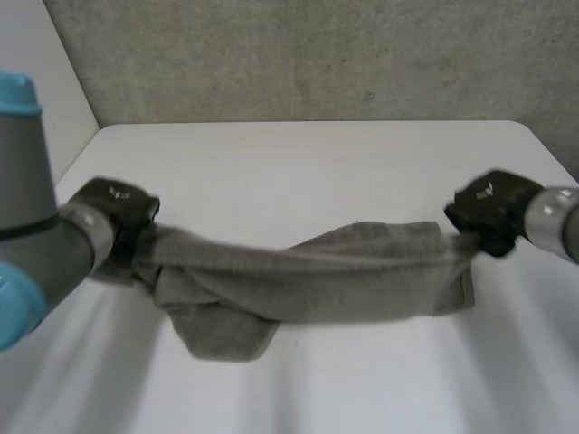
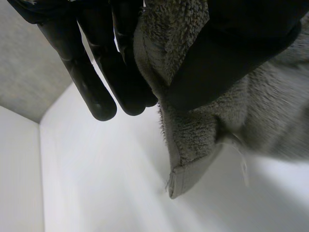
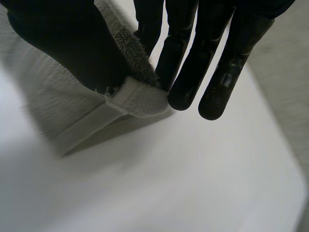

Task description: Fold the towel.

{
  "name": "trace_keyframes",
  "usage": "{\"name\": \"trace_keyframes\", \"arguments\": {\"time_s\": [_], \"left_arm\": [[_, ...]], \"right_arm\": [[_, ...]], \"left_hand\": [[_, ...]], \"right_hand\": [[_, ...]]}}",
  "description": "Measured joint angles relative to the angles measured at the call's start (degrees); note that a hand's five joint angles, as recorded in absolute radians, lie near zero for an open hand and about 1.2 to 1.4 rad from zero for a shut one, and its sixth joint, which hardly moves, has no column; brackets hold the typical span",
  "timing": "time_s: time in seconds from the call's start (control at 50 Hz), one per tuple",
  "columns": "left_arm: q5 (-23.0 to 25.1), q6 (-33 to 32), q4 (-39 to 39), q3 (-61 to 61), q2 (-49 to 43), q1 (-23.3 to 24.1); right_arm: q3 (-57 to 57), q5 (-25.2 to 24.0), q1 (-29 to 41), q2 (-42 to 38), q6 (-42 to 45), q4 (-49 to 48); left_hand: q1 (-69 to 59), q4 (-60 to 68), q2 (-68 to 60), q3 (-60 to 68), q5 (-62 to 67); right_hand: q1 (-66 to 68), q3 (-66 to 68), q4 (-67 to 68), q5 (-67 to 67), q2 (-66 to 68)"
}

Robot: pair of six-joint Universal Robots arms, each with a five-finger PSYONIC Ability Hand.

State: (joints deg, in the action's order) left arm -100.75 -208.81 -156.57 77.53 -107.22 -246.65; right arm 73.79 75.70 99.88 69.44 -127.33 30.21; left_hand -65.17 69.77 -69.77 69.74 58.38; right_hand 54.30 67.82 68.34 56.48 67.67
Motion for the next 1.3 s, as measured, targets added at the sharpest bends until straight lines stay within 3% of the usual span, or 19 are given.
{"name": "trace_keyframes", "arguments": {"time_s": [0.16, 0.18, 0.24, 0.26, 0.36, 0.54, 0.82, 1.3], "left_arm": [[-0.09, 0.47, -4.35, -21.2, -9.43, -0.35], [-0.14, 0.89, -7.45, -30.18, -11.93, -0.35], [-0.23, 1.95, -12.13, -37.72, -13.33, -0.35], [-0.24, 3.42, -16.89, -41.84, -13.8, -0.37], [-0.29, 8.43, -28.52, -43.96, -13.28, -0.33], [0.01, 13.08, -33.76, -25.75, -10.21, -0.83], [-0.15, 12.18, -34.42, 5.81, -14.64, -0.83], [0.2, 12.02, -34.36, 21.34, -9.87, -2.28]], "right_arm": [[-16.8, 8.01, 4.26, -6.66, -8.68, -16.86], [-20.97, 9.79, 4.52, -6.68, -12.2, -25.47], [-23.18, 11.23, 4.5, -5.47, -15.59, -35.0], [-23.34, 11.97, 4.44, -4.09, -17.51, -40.96], [-20.11, 12.6, 4.4, -0.3, -20.18, -49.7], [-7.92, 8.19, 4.19, 0.97, -20.41, -45.58], [5.15, 4.43, 3.54, -10.16, -18.41, -24.97], [15.65, 0.45, -3.01, -7.15, -16.58, -22.71]], "left_hand": [[0.0, 0.0, 0.0, 0.0, 0.0], [0.0, 0.0, -0.01, 0.01, 0.0], [0.0, 0.01, -0.01, 0.01, 0.0], [0.0, 0.01, -0.01, 0.01, 0.0], [0.0, 0.0, -0.01, 0.01, 0.0], [0.0, 0.01, -0.06, 0.02, 0.0], [0.0, 0.01, -0.06, 0.03, 0.0], [0.0, 0.01, -0.06, 0.03, 0.0]], "right_hand": [[0.0, 0.19, 0.0, 0.09, 0.0], [0.0, 0.26, 0.01, 0.1, 0.0], [0.0, 0.26, 0.01, 0.1, 0.0], [0.35, 0.26, 0.01, 0.17, 0.0], [0.6, 0.38, 0.01, 0.33, 0.0], [0.6, 0.65, 0.02, 0.35, 0.0], [0.6, 0.65, 0.02, 0.38, 0.0], [0.6, 0.8, 0.02, 0.38, 0.0]]}}
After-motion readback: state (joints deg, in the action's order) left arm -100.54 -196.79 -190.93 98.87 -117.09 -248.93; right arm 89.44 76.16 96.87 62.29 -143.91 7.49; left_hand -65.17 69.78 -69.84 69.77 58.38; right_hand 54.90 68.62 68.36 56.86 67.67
